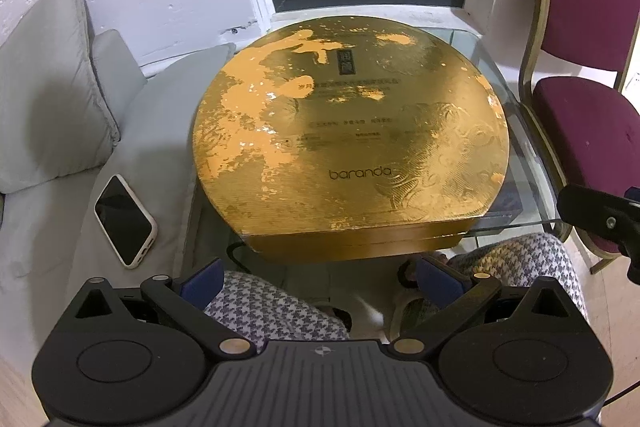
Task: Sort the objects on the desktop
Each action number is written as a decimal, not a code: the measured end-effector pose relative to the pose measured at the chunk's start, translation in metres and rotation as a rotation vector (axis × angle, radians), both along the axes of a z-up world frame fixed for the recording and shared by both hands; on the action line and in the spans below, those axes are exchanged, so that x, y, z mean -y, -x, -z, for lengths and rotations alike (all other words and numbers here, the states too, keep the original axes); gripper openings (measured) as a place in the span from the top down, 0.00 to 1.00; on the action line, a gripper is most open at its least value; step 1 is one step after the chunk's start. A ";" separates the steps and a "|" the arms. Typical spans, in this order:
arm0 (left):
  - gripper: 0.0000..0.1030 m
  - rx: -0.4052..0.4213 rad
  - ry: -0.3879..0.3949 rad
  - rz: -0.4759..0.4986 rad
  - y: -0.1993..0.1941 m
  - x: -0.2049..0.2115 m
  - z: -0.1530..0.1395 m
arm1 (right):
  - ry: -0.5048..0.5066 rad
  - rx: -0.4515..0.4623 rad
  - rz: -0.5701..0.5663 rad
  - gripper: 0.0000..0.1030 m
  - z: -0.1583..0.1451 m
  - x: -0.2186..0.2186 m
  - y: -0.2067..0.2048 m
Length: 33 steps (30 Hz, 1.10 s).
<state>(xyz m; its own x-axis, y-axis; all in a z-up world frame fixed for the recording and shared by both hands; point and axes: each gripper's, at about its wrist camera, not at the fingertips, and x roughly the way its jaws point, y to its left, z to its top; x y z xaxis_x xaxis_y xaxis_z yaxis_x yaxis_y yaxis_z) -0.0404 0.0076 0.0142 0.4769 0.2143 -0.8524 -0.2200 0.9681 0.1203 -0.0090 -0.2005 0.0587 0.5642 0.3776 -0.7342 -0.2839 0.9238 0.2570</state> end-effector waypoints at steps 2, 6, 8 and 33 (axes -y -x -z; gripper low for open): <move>0.01 -0.005 -0.001 0.004 0.000 0.001 0.001 | 0.001 -0.003 0.000 0.04 0.001 0.001 0.000; 0.01 -0.009 -0.006 0.011 0.001 0.004 0.001 | 0.005 -0.008 -0.003 0.04 0.002 0.002 0.001; 0.01 -0.009 -0.009 0.014 0.001 0.005 0.001 | 0.006 -0.010 -0.003 0.04 0.002 0.002 0.001; 0.01 -0.023 0.014 0.018 -0.002 0.003 0.006 | 0.023 -0.026 0.000 0.04 0.007 0.004 0.000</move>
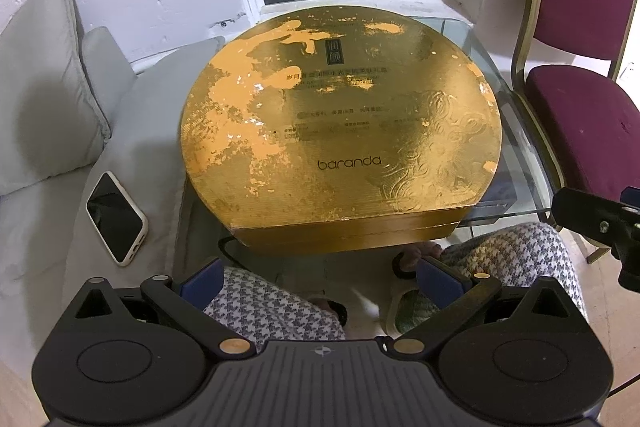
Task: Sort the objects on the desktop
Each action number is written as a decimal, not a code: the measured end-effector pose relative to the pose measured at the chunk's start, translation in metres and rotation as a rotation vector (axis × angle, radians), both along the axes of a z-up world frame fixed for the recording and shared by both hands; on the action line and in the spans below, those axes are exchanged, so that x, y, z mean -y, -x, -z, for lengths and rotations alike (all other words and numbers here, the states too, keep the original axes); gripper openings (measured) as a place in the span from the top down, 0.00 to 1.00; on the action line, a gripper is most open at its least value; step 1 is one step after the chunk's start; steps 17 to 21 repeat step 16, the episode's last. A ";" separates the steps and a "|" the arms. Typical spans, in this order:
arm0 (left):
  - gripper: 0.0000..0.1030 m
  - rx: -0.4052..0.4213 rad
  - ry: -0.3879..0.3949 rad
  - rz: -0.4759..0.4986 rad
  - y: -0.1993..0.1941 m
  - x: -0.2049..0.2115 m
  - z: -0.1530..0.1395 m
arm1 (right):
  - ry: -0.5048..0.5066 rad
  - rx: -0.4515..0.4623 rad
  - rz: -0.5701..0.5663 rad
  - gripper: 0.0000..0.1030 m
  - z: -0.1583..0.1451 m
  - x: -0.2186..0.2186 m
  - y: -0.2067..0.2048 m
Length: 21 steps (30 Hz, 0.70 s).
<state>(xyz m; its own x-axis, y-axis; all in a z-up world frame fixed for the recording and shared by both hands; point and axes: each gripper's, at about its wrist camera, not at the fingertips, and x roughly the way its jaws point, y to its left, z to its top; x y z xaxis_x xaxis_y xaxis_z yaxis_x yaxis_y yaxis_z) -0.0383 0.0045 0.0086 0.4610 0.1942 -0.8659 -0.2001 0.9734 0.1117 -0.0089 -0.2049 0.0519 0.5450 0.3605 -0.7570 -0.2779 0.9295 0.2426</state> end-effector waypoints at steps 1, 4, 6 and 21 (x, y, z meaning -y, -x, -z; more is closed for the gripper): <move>0.01 -0.002 0.002 0.000 0.000 0.000 0.001 | 0.001 -0.003 -0.001 0.04 0.001 0.000 -0.001; 0.01 -0.007 0.006 0.000 -0.003 -0.001 0.003 | 0.004 -0.009 -0.002 0.04 0.003 -0.002 -0.002; 0.01 -0.010 0.008 0.000 -0.004 -0.002 0.004 | 0.005 -0.014 -0.001 0.04 0.005 -0.002 -0.004; 0.01 -0.034 0.016 0.000 -0.013 -0.005 0.013 | 0.009 -0.039 0.001 0.04 0.014 -0.003 -0.014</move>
